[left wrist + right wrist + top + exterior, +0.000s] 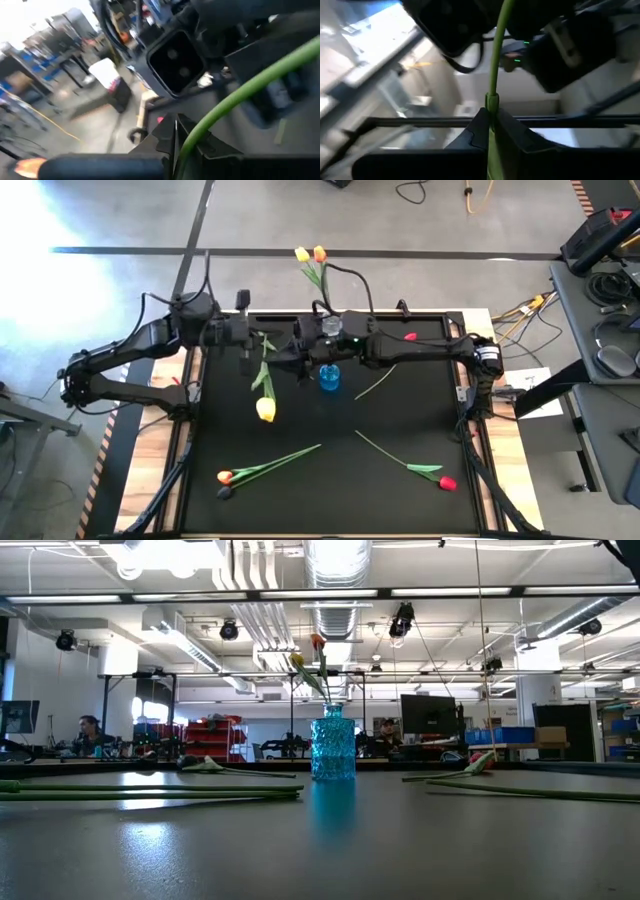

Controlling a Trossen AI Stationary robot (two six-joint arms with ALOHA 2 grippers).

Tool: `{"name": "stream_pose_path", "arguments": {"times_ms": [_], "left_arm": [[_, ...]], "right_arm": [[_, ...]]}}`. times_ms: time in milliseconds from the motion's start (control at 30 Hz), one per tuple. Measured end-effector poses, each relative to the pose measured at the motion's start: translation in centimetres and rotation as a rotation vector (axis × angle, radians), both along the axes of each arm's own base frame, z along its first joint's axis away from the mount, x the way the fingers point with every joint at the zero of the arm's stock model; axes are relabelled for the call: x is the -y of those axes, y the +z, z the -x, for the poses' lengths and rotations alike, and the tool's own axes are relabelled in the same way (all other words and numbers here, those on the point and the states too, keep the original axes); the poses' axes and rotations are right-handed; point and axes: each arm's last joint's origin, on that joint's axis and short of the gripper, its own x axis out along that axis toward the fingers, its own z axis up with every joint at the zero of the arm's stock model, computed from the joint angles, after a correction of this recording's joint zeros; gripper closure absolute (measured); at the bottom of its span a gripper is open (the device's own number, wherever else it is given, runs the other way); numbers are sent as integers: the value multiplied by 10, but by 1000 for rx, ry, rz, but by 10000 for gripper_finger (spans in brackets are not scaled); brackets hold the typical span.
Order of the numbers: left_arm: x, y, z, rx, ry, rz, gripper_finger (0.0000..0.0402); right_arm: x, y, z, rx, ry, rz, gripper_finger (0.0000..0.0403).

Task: Sort flowers into vase by color
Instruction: Put the yellow tulip flower into the transparent vase

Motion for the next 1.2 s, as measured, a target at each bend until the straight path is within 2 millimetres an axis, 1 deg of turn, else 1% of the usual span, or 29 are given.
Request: {"name": "stream_pose_path", "arguments": {"times_ms": [67, 133, 333, 500, 600, 667, 767, 867, 1033, 1133, 1200], "left_arm": [[-2, -4, 0, -18, -13, 50, 401], [-4, -8, 1, -40, -25, 92, 401], [-15, -21, 3, -63, -85, 201, 401], [-22, -30, 2, -84, -109, 241, 401], [-25, -32, -3, -86, -125, 256, 401], [-27, -33, -8, -75, -122, 277, 401], [-35, -35, -18, -38, -106, 319, 401], [-45, -37, -35, 24, -92, 356, 401], [-69, -48, -66, 146, -66, 444, 401], [-87, -58, -82, 215, -39, 460, 401], [-101, -64, -89, 272, -7, 475, 401]], "right_arm": [[4, -3, 0, -25, 4, 55, 370], [8, -6, 1, -39, 10, 91, 346], [21, -7, 3, -39, -26, 162, 256], [33, -2, 9, -28, -45, 203, 194], [40, 4, 15, -3, -20, 254, 170], [47, 12, 24, 5, 2, 303, 159], [61, 22, 42, -13, 18, 404, 156], [74, 31, 69, -88, 11, 514, 168], [87, 54, 131, -210, -61, 731, 214], [89, 69, 165, -257, -154, 856, 246], [88, 79, 185, -277, -217, 926, 266]]}}
